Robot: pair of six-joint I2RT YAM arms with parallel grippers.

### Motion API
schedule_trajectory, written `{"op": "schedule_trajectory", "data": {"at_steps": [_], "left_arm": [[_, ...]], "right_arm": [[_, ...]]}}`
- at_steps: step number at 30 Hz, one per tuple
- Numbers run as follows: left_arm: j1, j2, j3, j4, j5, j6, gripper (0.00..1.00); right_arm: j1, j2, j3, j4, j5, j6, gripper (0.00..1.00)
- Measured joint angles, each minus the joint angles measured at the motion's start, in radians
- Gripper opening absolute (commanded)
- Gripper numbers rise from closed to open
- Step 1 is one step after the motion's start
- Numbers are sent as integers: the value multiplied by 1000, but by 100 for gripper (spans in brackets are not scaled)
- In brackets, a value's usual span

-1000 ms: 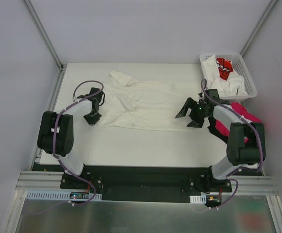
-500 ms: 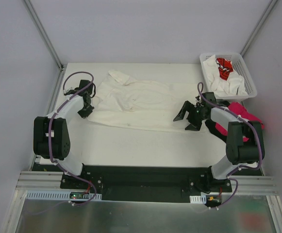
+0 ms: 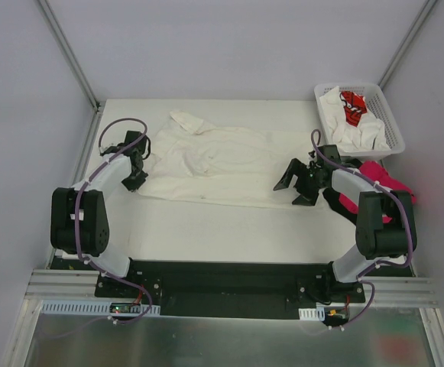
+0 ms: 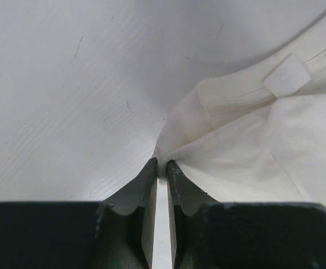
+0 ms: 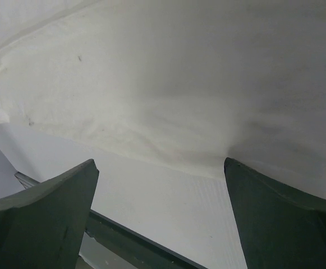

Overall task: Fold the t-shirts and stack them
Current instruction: Fold the other side of the tshirt into a rectangle

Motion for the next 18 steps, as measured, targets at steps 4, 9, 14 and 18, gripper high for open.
{"op": "schedule_trajectory", "data": {"at_steps": [4, 9, 14, 18], "left_arm": [[0, -40, 0, 0, -3, -1, 10], [0, -82, -16, -2, -5, -2, 10], [0, -158, -60, -15, -6, -8, 10], [0, -237, -108, -36, -6, -18, 10]], "right_arm": [[0, -8, -6, 1, 16, 3, 99], [-3, -72, -54, 3, 51, 13, 100], [-24, -134, -128, 29, 76, 25, 100], [-53, -152, -175, 63, 76, 44, 100]]}}
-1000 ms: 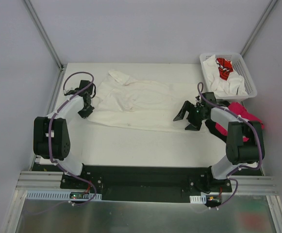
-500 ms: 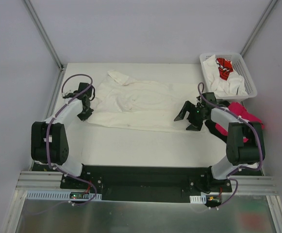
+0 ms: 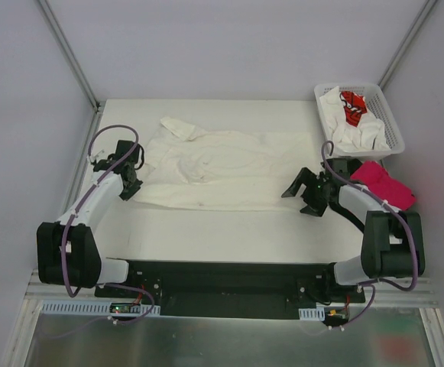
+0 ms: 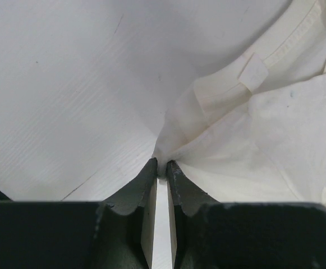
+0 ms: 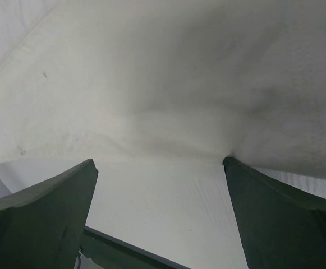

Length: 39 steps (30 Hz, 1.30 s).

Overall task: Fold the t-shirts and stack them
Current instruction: Fold the other side of the tshirt into a rectangle

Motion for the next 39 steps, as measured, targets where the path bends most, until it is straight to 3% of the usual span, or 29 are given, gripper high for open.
{"op": "schedule_trajectory", "data": {"at_steps": [7, 15, 27, 34, 39], "left_arm": [[0, -94, -59, -26, 4, -15, 15], [0, -99, -59, -26, 6, -11, 38], [0, -100, -18, -30, 8, -8, 35], [-2, 76, 198, -1, 114, 76, 37], [-44, 384, 521, 8, 281, 240, 39]], "right_arm": [[-6, -36, -27, 25, 8, 11, 100], [-11, -49, -13, 23, 7, 24, 100], [-16, -49, 58, 50, 3, 47, 100], [-3, 63, 116, 113, -8, 73, 99], [26, 66, 119, 129, -21, 88, 99]]}}
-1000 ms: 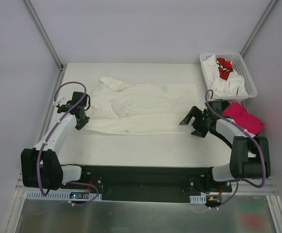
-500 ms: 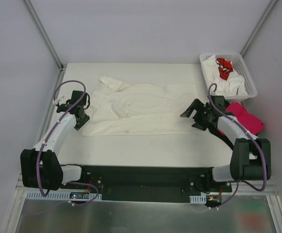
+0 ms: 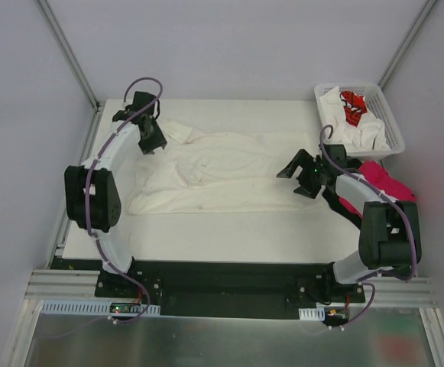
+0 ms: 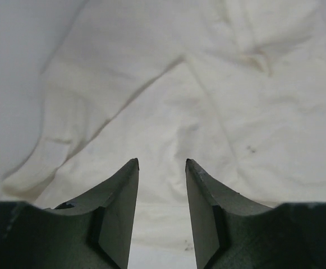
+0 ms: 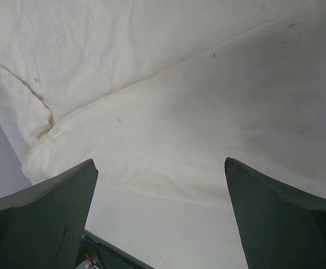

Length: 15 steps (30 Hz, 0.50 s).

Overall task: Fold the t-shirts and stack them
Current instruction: Fold the other side of the tshirt into a rectangle

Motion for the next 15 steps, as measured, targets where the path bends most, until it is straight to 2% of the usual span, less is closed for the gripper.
{"op": "schedule_trajectory", "data": {"at_steps": [3, 9, 15], "left_arm": [[-47, 171, 189, 6, 97, 103, 40], [-152, 401, 429, -63, 244, 301, 38], [-231, 447, 460, -148, 271, 456, 37]], "right_arm": [[10, 0, 0, 6, -6, 5, 99], [10, -2, 0, 11, -9, 6, 99], [10, -2, 0, 11, -20, 6, 99]]}}
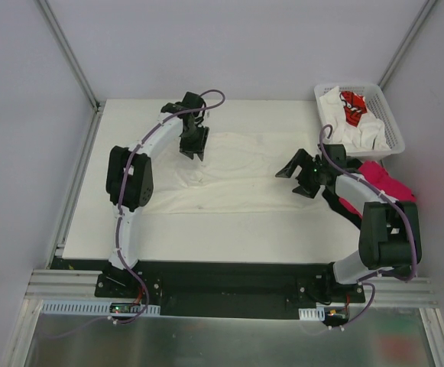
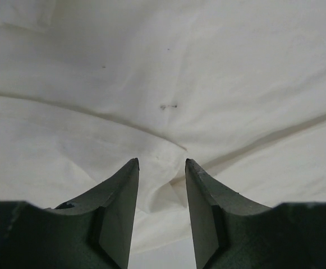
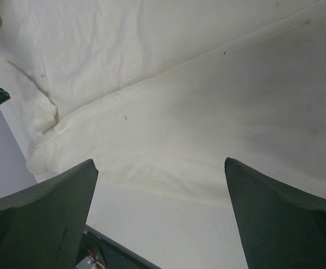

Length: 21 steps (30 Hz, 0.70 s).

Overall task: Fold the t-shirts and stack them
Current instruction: Fold the other side of the tshirt into a rectangle

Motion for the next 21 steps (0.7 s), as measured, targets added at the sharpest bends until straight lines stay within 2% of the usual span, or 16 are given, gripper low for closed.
{"op": "schedule_trajectory", "data": {"at_steps": [5, 13, 21], "left_arm": [[-18, 0, 0, -43, 2, 70, 37], [-29, 0, -6, -61, 1, 104, 37], [-94, 48, -21, -73, 5, 142, 38]], "right_arm": [[0, 0, 0, 0, -9, -1, 99], [-9, -5, 0, 0, -16, 0, 99], [-23, -31, 0, 5, -23, 0, 99]]}}
